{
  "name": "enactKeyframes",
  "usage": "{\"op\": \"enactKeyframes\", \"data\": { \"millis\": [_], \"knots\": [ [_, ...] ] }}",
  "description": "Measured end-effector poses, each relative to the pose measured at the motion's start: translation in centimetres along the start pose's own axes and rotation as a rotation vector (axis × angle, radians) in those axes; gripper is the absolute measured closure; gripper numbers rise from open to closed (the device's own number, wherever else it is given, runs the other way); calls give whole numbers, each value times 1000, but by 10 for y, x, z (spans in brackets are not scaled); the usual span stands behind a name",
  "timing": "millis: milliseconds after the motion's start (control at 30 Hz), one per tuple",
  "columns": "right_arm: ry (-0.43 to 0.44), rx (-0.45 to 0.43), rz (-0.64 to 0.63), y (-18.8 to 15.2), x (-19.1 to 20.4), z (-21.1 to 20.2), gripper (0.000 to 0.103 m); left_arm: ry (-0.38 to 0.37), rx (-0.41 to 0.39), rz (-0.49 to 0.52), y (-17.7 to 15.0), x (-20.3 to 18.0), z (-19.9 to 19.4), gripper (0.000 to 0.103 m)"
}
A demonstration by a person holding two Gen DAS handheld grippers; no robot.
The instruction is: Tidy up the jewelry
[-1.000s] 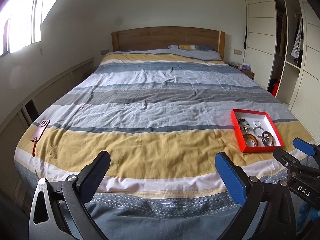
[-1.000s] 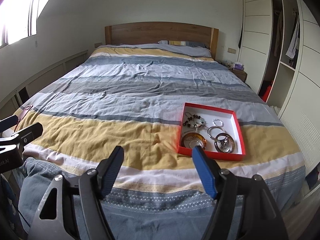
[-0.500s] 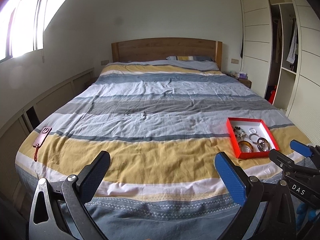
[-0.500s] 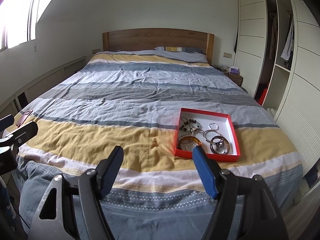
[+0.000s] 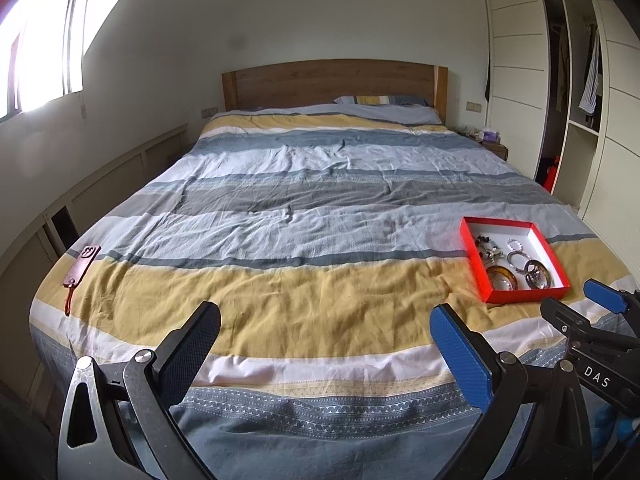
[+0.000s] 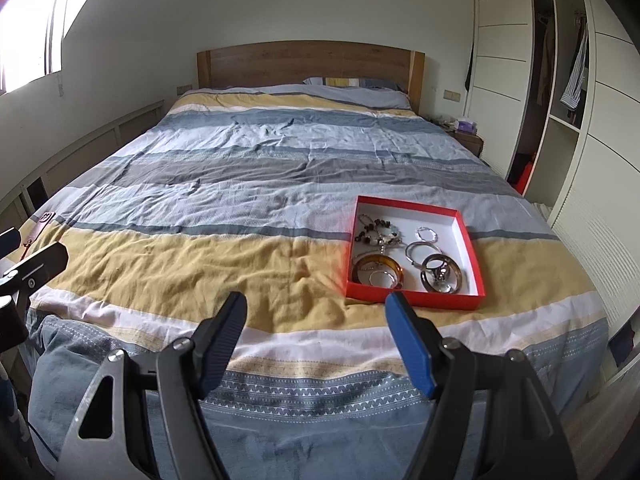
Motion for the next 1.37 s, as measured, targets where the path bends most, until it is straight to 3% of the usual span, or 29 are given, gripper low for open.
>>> {"op": "enactKeyframes", "data": {
  "millis": [767,1367],
  "knots": [
    [-39,100,33,-21,-19,47,33,-24,149,28,-32,-10,61,0],
    [-48,133,35,-27,-21,61,33,-38,192,31,-39,-12,78,0]
  ]
}}
Point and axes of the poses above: each gripper's, at about its wrist camera, not at the fingertips, and z roughly the way its jaws point, x to its left, y to its top, the point moved 6 cm from there along z, roughly the way its jaws point, and after that the axes turned 11 degrees about z, right-handed, at the moved point
